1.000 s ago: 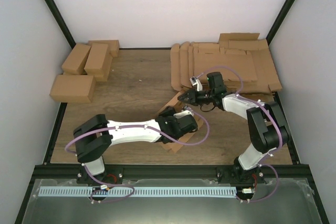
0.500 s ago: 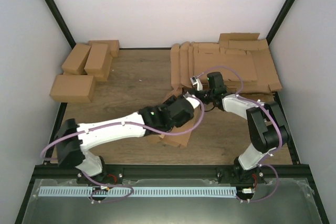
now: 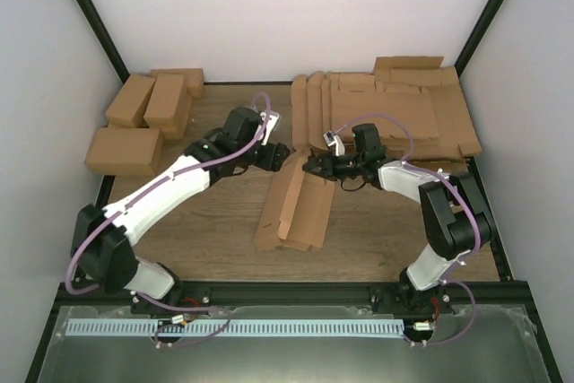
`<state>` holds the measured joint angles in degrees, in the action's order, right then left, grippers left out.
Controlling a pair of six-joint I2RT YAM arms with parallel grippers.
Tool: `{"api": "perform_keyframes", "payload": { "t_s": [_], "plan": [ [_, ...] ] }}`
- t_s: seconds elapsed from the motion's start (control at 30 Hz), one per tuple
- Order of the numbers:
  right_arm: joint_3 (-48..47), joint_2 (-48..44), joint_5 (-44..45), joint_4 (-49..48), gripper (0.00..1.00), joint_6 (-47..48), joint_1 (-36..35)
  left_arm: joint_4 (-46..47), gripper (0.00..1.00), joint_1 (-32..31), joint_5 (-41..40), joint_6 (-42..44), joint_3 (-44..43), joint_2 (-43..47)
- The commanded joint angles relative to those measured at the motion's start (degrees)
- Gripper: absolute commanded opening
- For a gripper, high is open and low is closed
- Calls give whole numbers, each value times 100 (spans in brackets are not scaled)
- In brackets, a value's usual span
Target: Fold the paper box
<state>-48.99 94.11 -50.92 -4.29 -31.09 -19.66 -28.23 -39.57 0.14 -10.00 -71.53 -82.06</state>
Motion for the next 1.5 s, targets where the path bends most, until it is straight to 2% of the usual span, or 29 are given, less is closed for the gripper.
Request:
{"api": "perform_keyframes", "payload": {
  "t_s": [0.0, 0.23, 0.37, 0.57, 0.8, 0.87, 1.1, 1.27, 1.47],
  "plan": [
    [-285, 107, 5, 52, 22, 3, -126, 374, 71, 430, 1782, -222, 304, -428],
    [-614, 263, 89, 82, 22, -90, -458, 692, 70, 726, 2419, -374, 656, -684],
    [-797, 324, 149, 79, 22, -165, -607, 716, 61, 933, 2496, -499, 887, -673],
    [-996, 456, 194, 113, 22, -200, -764, 870, 59, 1084, 2608, -662, 1366, -431],
    [-999, 342, 308, 185, 26, -152, -772, 829, 46, 1125, 2517, -638, 1554, -449],
    [-979, 231, 474, 317, 26, -65, -770, 779, 44, 1165, 2456, -635, 1554, -419],
    [-323, -251, 1256, 618, 27, 296, -576, 574, 45, 1251, 2211, -575, 1561, -241],
    [167, -224, 1785, 834, 27, 651, -469, 568, 44, 1270, 2186, -582, 1639, -279],
    [855, -138, 1698, 547, 25, 651, -478, 490, 44, 1283, 2078, -564, 1651, -253]
  ]
}}
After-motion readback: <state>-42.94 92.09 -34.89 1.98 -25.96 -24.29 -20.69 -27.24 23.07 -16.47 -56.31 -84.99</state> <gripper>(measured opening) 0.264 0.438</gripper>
